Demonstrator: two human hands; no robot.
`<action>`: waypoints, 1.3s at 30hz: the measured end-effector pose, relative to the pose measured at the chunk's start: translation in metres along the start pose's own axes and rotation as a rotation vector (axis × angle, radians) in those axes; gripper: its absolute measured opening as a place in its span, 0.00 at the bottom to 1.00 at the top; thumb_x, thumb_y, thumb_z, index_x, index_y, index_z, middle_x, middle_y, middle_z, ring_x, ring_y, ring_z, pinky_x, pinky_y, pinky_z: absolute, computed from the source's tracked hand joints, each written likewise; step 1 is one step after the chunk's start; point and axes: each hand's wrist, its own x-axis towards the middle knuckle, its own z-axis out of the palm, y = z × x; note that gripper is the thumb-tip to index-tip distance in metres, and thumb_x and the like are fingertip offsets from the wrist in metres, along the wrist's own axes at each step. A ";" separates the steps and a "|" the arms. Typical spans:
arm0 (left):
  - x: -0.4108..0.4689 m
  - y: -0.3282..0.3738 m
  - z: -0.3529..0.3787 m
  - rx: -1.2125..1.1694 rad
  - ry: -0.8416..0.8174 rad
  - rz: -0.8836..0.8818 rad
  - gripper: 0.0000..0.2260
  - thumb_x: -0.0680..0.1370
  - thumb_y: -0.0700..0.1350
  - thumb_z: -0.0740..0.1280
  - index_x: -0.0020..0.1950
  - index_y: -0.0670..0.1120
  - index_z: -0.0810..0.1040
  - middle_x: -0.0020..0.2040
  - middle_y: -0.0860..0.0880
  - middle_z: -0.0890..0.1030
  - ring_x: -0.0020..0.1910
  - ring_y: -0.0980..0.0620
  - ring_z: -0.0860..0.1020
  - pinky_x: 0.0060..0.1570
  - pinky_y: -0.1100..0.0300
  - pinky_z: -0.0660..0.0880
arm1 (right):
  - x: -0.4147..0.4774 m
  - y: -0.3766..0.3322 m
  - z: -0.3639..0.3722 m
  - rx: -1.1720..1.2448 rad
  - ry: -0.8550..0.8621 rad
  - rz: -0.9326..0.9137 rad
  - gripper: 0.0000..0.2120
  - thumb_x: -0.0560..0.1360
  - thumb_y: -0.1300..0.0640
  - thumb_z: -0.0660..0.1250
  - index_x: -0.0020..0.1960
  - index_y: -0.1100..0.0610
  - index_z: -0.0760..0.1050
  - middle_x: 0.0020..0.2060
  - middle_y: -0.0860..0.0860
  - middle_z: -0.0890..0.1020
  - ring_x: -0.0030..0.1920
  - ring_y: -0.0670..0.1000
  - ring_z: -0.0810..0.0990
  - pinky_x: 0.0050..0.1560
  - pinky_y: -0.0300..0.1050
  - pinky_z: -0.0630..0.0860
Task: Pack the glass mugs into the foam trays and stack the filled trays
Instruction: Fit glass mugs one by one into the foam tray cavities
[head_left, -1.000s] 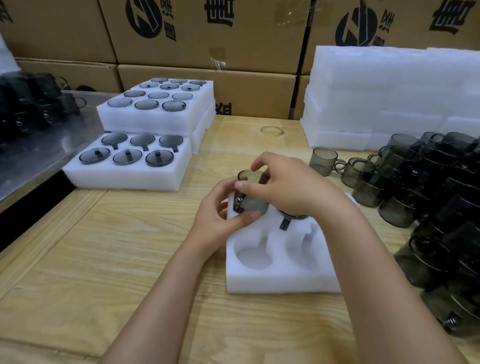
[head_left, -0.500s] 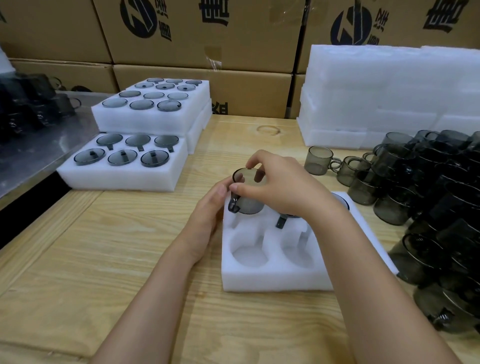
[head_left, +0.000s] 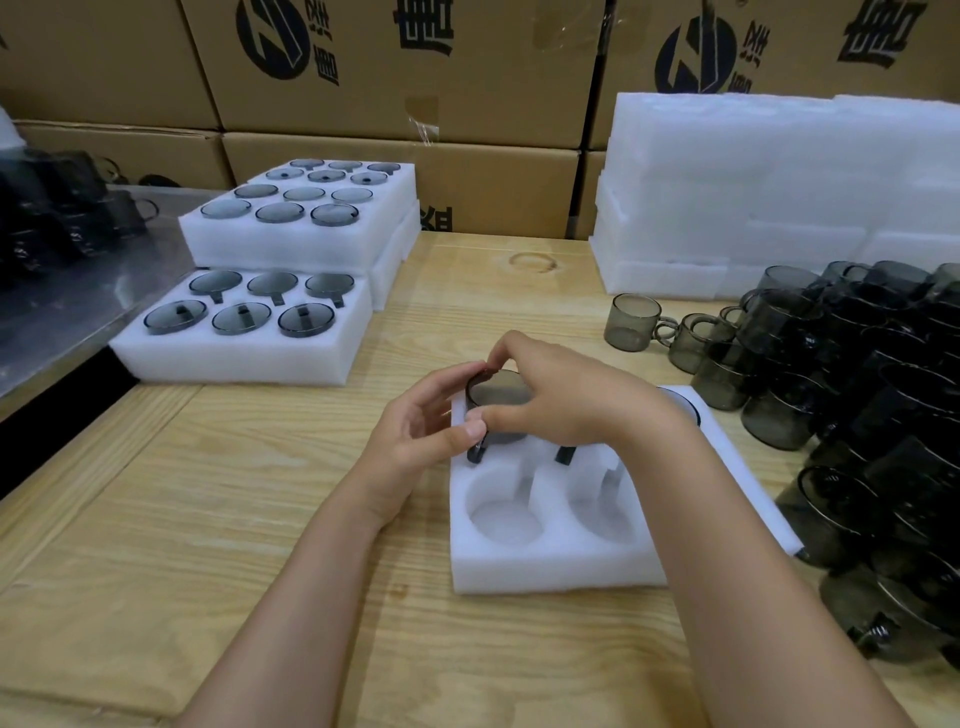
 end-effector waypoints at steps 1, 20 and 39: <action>0.000 0.000 0.000 0.003 -0.008 0.002 0.27 0.67 0.45 0.71 0.66 0.45 0.74 0.63 0.50 0.79 0.63 0.53 0.76 0.56 0.63 0.73 | -0.001 0.001 0.001 0.030 -0.038 0.006 0.26 0.71 0.38 0.67 0.63 0.47 0.62 0.51 0.46 0.72 0.47 0.45 0.72 0.36 0.40 0.69; 0.005 -0.003 0.002 -0.070 -0.005 -0.181 0.38 0.61 0.32 0.64 0.68 0.58 0.69 0.61 0.48 0.80 0.54 0.51 0.79 0.45 0.63 0.76 | 0.010 -0.010 0.051 -0.287 0.072 0.115 0.30 0.78 0.37 0.38 0.76 0.49 0.48 0.75 0.49 0.56 0.76 0.56 0.47 0.69 0.67 0.34; 0.005 0.006 -0.002 -0.161 0.265 -0.159 0.33 0.57 0.32 0.62 0.62 0.49 0.76 0.55 0.46 0.82 0.49 0.49 0.81 0.42 0.58 0.78 | -0.100 0.005 0.035 -0.295 0.565 0.071 0.31 0.75 0.36 0.47 0.71 0.52 0.64 0.72 0.48 0.65 0.74 0.51 0.56 0.71 0.58 0.45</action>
